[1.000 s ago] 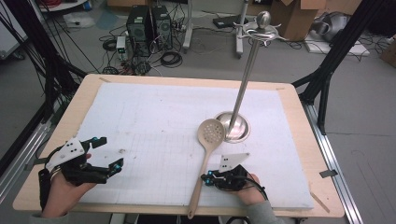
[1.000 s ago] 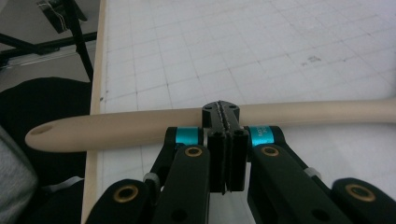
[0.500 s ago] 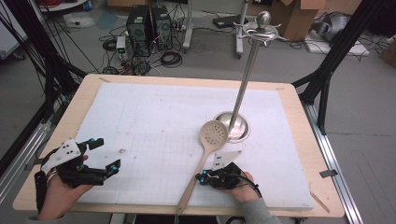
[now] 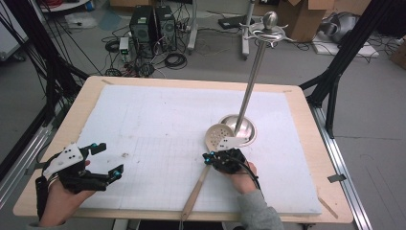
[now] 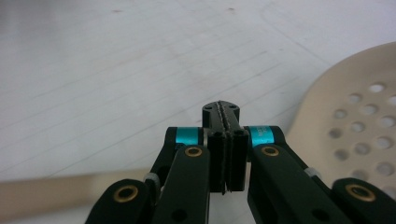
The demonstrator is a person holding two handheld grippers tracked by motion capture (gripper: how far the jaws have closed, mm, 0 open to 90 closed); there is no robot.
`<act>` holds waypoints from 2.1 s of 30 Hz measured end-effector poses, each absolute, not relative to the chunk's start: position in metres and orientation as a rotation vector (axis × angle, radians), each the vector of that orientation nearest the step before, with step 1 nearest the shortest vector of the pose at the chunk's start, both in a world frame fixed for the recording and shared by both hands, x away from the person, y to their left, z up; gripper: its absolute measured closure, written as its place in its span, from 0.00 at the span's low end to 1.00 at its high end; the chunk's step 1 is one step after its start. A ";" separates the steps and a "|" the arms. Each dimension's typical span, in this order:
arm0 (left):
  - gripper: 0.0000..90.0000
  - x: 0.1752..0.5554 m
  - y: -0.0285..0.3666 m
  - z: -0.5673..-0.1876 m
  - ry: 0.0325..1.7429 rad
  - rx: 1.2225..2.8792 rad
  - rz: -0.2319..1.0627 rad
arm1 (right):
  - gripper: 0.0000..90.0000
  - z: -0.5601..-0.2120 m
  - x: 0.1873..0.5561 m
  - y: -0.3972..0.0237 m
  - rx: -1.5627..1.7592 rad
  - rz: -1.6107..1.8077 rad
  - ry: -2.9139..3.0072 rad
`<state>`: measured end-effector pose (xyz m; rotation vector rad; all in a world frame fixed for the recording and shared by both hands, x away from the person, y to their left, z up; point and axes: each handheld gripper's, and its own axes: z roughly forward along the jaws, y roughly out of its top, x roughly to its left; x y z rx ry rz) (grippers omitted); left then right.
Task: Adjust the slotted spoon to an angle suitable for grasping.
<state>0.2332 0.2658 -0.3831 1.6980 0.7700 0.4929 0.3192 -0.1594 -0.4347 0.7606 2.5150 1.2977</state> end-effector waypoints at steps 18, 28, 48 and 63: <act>0.02 0.233 0.265 -0.386 0.772 1.706 0.485 | 1.00 -0.444 0.328 -0.160 0.841 1.101 2.512; 0.02 0.238 0.259 -0.387 0.759 1.718 0.473 | 1.00 -0.445 0.312 -0.183 0.853 1.095 2.486; 0.02 0.251 0.240 -0.388 0.721 1.733 0.435 | 1.00 -0.444 0.293 -0.235 0.960 1.023 2.401; 0.02 0.264 0.220 -0.390 0.680 1.754 0.395 | 1.00 -0.446 0.273 -0.296 1.123 1.024 2.289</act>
